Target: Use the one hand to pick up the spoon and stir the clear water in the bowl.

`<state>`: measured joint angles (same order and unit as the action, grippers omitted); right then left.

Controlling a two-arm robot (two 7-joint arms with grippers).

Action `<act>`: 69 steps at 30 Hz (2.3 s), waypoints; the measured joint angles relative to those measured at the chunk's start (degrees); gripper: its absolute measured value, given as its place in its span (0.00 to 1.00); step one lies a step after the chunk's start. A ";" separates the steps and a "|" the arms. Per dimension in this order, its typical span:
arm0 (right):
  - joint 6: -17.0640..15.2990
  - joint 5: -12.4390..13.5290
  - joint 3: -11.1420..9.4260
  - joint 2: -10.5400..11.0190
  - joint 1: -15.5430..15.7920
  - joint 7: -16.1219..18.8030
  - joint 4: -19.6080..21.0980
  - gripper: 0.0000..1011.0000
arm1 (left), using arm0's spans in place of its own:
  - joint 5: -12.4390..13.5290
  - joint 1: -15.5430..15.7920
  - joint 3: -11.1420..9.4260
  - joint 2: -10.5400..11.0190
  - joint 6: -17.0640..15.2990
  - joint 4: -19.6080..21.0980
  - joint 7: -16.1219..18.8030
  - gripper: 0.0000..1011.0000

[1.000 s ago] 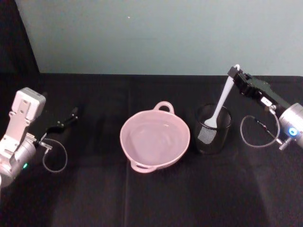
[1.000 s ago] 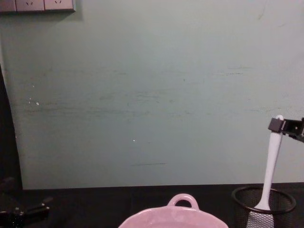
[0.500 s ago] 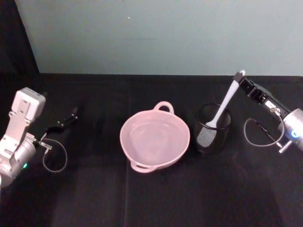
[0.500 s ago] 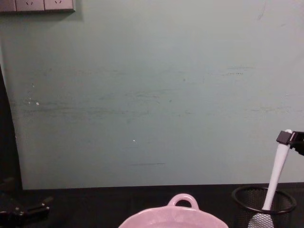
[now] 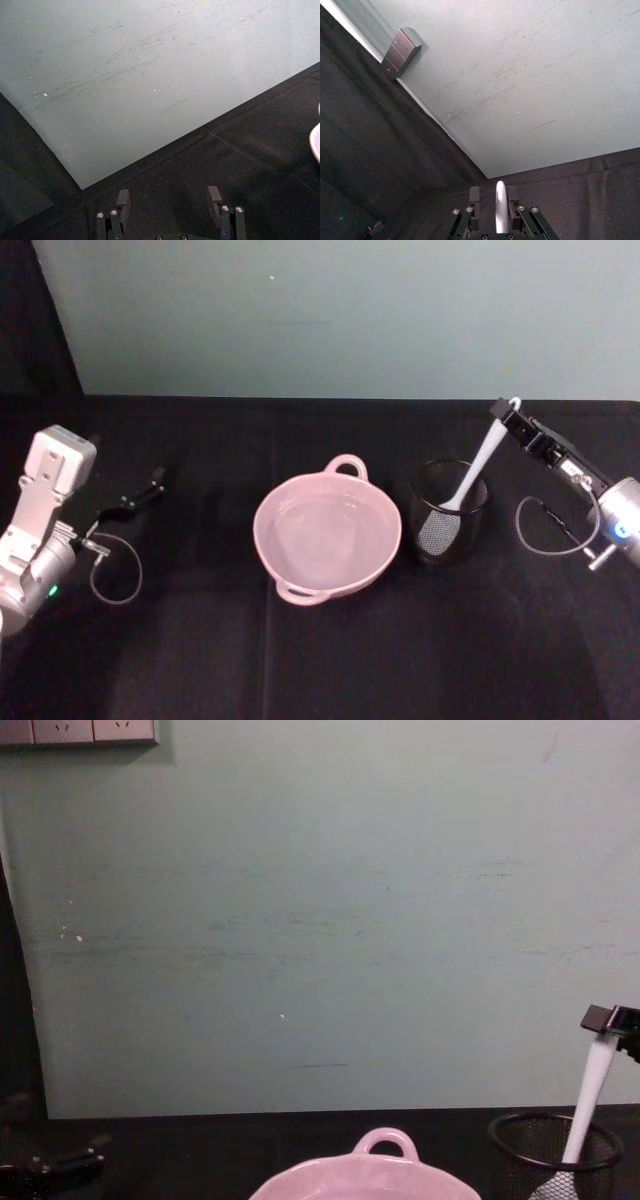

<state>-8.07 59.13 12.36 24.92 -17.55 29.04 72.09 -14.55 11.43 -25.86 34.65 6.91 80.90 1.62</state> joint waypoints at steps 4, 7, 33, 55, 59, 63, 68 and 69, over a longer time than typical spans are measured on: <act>0.04 0.65 0.25 0.46 0.52 -0.68 0.54 0.42 | 0.00 0.00 0.00 0.00 0.00 0.00 0.00 1.00; -0.32 1.19 0.47 1.24 1.13 -1.12 1.56 0.52 | 0.00 0.00 0.00 0.00 0.00 0.00 0.00 1.00; -13.99 0.59 2.46 21.48 10.85 -12.71 21.64 0.99 | 0.00 0.00 0.00 0.00 0.00 0.00 0.00 1.00; 0.03 -35.52 18.80 14.72 -4.15 -25.11 6.53 0.99 | 0.00 0.00 0.00 0.00 0.00 0.00 0.00 1.00; 4.57 -39.27 19.04 13.47 -4.36 -27.49 5.19 0.99 | 0.00 0.00 0.00 0.00 0.00 0.00 0.00 1.00; 4.85 -42.01 19.51 12.55 -4.68 -29.03 4.65 0.99 | 0.00 0.00 0.00 0.00 0.00 0.00 0.00 1.00; 4.42 -43.37 19.65 11.84 -4.86 -29.32 4.02 0.99 | 0.00 0.00 0.00 0.00 0.00 0.00 0.00 1.00; 4.43 -43.66 19.55 11.68 -4.80 -29.39 4.00 0.99 | 0.00 0.00 0.00 0.00 0.00 0.00 0.00 1.00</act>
<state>-3.64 15.47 31.91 36.60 -22.35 -0.34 76.10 -14.55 11.43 -25.86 34.65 6.91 80.90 1.62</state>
